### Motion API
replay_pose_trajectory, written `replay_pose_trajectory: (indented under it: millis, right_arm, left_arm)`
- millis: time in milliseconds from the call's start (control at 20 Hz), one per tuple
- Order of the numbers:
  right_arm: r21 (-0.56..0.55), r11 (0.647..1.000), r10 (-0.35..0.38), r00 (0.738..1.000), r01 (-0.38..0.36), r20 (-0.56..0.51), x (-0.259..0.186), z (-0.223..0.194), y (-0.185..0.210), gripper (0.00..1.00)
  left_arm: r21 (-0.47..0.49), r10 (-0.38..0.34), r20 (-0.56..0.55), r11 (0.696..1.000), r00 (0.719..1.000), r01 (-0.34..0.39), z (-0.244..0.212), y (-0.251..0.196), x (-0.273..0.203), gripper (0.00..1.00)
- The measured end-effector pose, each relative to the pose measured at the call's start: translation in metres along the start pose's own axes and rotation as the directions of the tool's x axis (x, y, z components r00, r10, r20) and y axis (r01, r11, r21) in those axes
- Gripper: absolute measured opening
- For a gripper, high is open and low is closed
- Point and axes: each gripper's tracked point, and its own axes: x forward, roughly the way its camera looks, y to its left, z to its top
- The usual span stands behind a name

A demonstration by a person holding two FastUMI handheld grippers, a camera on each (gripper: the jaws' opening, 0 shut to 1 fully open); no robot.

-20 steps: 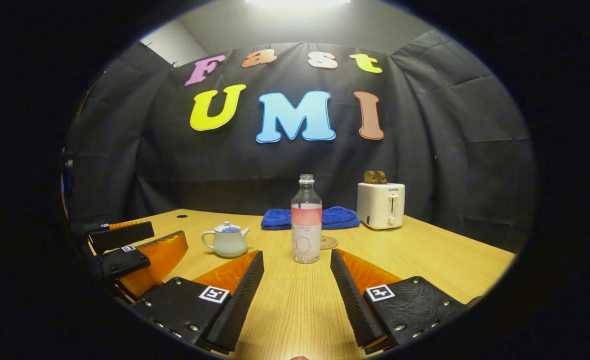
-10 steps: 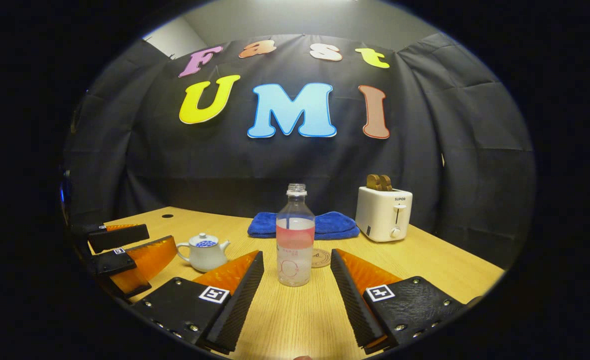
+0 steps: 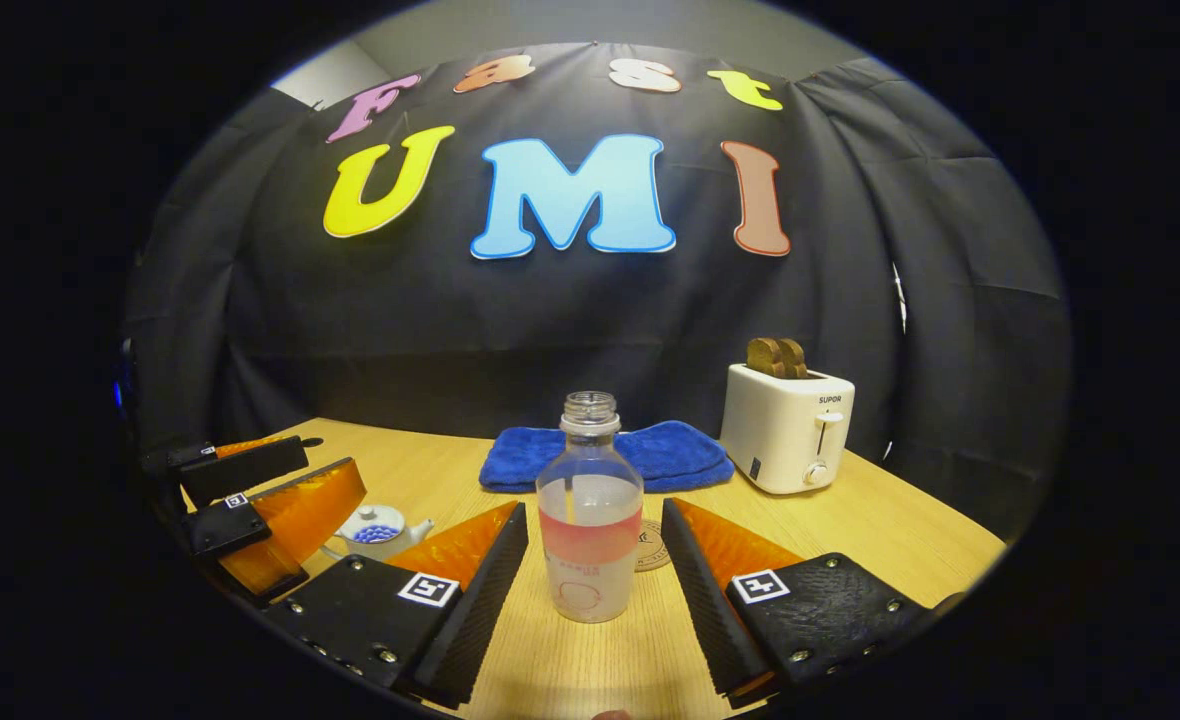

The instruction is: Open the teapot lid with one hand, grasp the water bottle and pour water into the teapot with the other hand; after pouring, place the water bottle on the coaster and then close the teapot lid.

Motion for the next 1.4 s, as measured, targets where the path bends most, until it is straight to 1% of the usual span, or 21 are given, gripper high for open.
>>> replay_pose_trajectory:
  millis: [200, 350, 450, 600, 650, 750, 900, 950, 1100, 1150, 1200, 1250, 1300, 1350, 1400]
  right_arm:
    - [-0.014, 1.0, -0.009, 1.0, 0.009, -0.02, 0.019, -0.012, 0.002, 0.84]
    - [-0.031, 0.999, -0.013, 0.999, 0.011, -0.035, 0.028, -0.024, 0.006, 0.84]
    - [-0.044, 0.999, -0.007, 0.999, 0.006, -0.033, 0.032, -0.029, 0.007, 0.84]
    - [-0.051, 0.999, -0.012, 0.999, 0.01, -0.039, 0.037, -0.038, 0.005, 0.84]
    - [-0.045, 0.999, -0.012, 0.999, 0.01, -0.046, 0.038, -0.042, 0.003, 0.84]
    - [-0.02, 1.0, -0.003, 0.998, 0.002, -0.058, 0.039, -0.047, 0.003, 0.84]
    - [-0.004, 1.0, 0.008, 0.999, -0.009, -0.045, 0.039, -0.045, 0.002, 0.84]
    - [-0.006, 1.0, 0.006, 0.999, -0.007, -0.038, 0.04, -0.044, 0.0, 0.84]
    - [0.016, 1.0, 0.003, 0.999, -0.003, -0.038, 0.042, -0.044, -0.004, 0.84]
    - [0.028, 1.0, 0.003, 0.999, -0.002, -0.042, 0.043, -0.045, -0.005, 0.84]
    - [0.04, 0.999, 0.003, 0.999, -0.001, -0.046, 0.043, -0.045, -0.006, 0.84]
    - [0.051, 0.999, 0.003, 0.999, 0.0, -0.05, 0.044, -0.046, -0.008, 0.84]
    - [0.057, 0.998, 0.005, 0.999, -0.002, -0.048, 0.043, -0.045, -0.008, 0.84]
    - [0.059, 0.998, 0.005, 0.999, -0.002, -0.047, 0.044, -0.045, -0.008, 0.84]
    - [0.056, 0.998, 0.006, 0.999, -0.004, -0.042, 0.045, -0.044, -0.008, 0.84]
  left_arm:
    - [-0.041, -0.017, -0.041, 0.999, 0.999, 0.015, -0.021, 0.003, 0.023, 1.0]
    - [-0.074, -0.026, -0.046, 0.997, 0.999, 0.023, -0.03, 0.007, 0.027, 0.96]
    - [-0.057, -0.026, -0.052, 0.998, 0.998, 0.023, -0.031, 0.01, 0.027, 0.94]
    - [-0.036, -0.038, -0.051, 0.999, 0.998, 0.036, -0.029, 0.009, 0.031, 0.93]
    - [-0.029, -0.042, -0.06, 0.999, 0.997, 0.041, -0.033, 0.006, 0.033, 0.91]
    - [-0.019, -0.054, -0.083, 0.998, 0.995, 0.053, -0.039, 0.001, 0.036, 0.78]
    - [-0.026, -0.063, -0.103, 0.998, 0.993, 0.061, -0.045, -0.004, 0.037, 0.78]
    - [-0.022, -0.056, -0.111, 0.998, 0.992, 0.054, -0.048, -0.005, 0.038, 0.75]
    - [0.023, -0.021, -0.135, 0.999, 0.991, 0.024, -0.055, 0.0, 0.039, 0.6]
    - [0.023, -0.019, -0.13, 0.999, 0.991, 0.023, -0.054, 0.0, 0.039, 0.55]
    - [0.019, 0.001, -0.124, 1.0, 0.992, 0.001, -0.049, 0.004, 0.033, 0.5]
    - [0.024, 0.023, -0.12, 1.0, 0.993, -0.02, -0.052, 0.009, 0.038, 0.36]
    - [0.02, 0.024, -0.117, 1.0, 0.993, -0.022, -0.054, 0.009, 0.039, 0.23]
    - [0.009, 0.022, -0.11, 1.0, 0.994, -0.021, -0.053, 0.007, 0.038, 0.19]
    - [0.001, 0.021, -0.107, 1.0, 0.994, -0.021, -0.052, 0.007, 0.038, 0.22]
